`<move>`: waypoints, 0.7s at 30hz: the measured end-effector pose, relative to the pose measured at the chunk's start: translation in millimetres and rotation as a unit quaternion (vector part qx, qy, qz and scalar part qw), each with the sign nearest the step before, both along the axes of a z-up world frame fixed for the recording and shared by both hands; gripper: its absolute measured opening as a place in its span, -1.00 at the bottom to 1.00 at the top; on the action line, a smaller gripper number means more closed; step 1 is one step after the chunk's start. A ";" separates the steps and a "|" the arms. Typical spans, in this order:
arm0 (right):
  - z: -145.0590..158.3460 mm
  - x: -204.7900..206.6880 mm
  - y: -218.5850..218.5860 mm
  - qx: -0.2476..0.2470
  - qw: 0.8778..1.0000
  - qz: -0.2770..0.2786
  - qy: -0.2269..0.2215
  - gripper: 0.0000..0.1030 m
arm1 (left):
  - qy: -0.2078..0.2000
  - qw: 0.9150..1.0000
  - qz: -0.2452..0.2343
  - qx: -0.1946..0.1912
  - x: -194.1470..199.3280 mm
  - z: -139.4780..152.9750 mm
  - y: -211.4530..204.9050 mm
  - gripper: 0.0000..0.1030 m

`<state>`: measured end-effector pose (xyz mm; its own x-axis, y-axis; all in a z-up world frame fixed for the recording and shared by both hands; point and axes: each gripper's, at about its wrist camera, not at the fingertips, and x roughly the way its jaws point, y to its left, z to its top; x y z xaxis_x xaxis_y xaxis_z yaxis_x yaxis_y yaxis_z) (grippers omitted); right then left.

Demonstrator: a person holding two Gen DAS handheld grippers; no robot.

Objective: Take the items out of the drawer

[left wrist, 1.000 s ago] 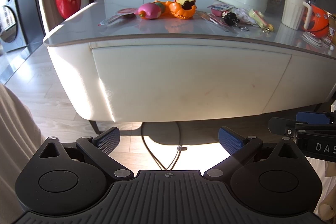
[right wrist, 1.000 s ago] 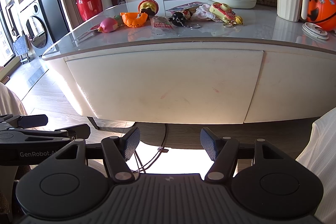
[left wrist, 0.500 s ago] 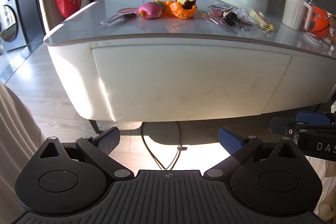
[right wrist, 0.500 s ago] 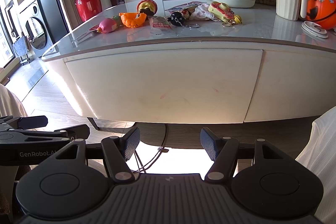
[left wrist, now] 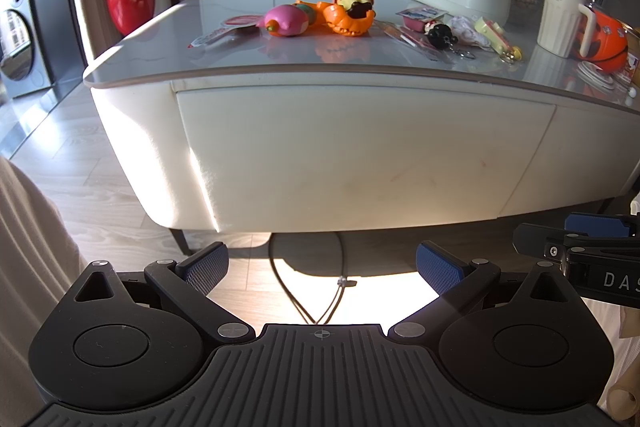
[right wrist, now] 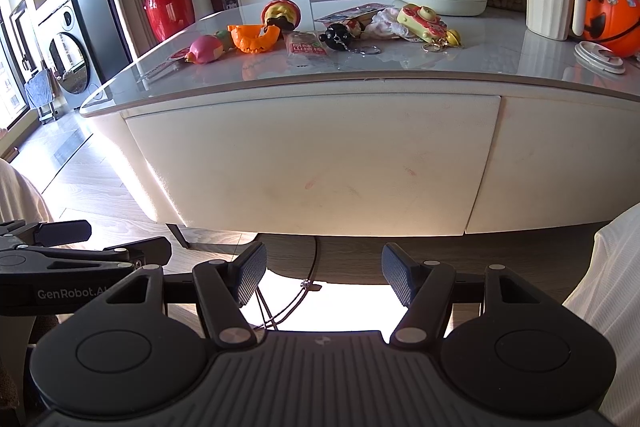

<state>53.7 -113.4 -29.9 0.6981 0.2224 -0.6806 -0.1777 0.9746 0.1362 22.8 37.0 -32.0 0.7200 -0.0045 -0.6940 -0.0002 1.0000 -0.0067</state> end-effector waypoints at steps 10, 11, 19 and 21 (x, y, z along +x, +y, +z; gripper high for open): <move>0.0 -0.2 0.1 0.000 1.000 0.000 0.000 0.25 | 0.000 1.000 0.000 0.000 0.0 0.0 0.4 0.99; 0.0 -0.1 0.0 0.000 1.000 0.000 0.000 0.25 | 0.000 1.000 0.000 0.000 0.1 0.1 0.5 0.99; 0.0 -0.2 -0.2 0.000 1.000 0.000 0.000 0.25 | 0.001 1.000 -0.001 -0.001 0.7 -0.2 0.9 0.99; 0.1 -0.1 -0.4 0.000 1.000 0.000 0.000 0.25 | 0.002 1.000 -0.001 -0.002 0.6 -0.5 0.7 0.99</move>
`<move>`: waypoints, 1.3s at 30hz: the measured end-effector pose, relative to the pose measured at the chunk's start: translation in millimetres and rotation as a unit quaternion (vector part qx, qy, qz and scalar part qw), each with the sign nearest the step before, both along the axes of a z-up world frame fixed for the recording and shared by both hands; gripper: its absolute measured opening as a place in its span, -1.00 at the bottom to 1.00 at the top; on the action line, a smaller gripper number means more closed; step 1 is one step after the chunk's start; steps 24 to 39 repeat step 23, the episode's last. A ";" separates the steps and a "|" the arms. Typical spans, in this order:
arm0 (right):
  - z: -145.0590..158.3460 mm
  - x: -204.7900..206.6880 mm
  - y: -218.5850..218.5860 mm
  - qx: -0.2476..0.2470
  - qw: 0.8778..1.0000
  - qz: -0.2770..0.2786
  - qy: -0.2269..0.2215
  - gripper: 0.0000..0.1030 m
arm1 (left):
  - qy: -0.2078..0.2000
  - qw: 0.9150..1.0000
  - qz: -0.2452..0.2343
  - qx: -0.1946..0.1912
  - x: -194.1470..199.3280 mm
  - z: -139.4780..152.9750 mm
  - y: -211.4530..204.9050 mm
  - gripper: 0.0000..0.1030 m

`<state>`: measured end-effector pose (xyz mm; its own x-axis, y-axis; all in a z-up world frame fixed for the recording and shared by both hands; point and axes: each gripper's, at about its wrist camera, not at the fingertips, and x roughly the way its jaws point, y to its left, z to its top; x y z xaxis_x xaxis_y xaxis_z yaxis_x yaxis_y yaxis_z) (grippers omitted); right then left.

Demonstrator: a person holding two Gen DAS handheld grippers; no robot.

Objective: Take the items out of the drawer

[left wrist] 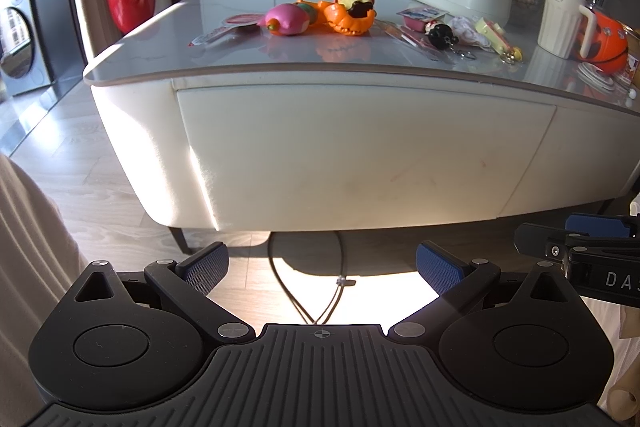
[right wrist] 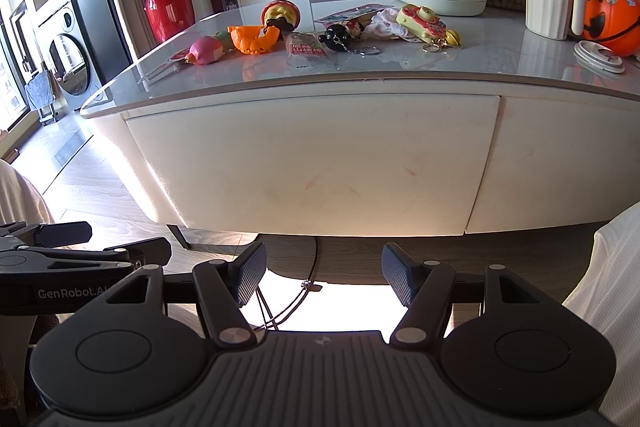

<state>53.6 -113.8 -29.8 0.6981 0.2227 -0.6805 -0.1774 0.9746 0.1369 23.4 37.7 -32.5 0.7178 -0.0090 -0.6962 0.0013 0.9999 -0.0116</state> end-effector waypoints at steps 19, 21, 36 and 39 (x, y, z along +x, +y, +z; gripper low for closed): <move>31.3 7.1 -38.7 0.034 0.998 -0.053 -0.025 0.25 | -0.010 0.997 -0.037 -0.059 25.3 27.4 -14.6 -0.81; 41.1 8.4 -41.0 0.029 0.998 -0.045 -0.034 0.25 | -0.026 0.997 -0.036 -0.060 34.3 33.4 -14.1 -0.77; 60.2 4.3 -36.3 0.016 0.998 -0.021 -0.061 0.25 | -0.054 0.997 -0.011 -0.056 46.8 42.3 -6.3 -0.77; 60.2 4.3 -36.3 0.016 0.998 -0.021 -0.061 0.25 | -0.054 0.997 -0.011 -0.056 46.8 42.3 -6.3 -0.77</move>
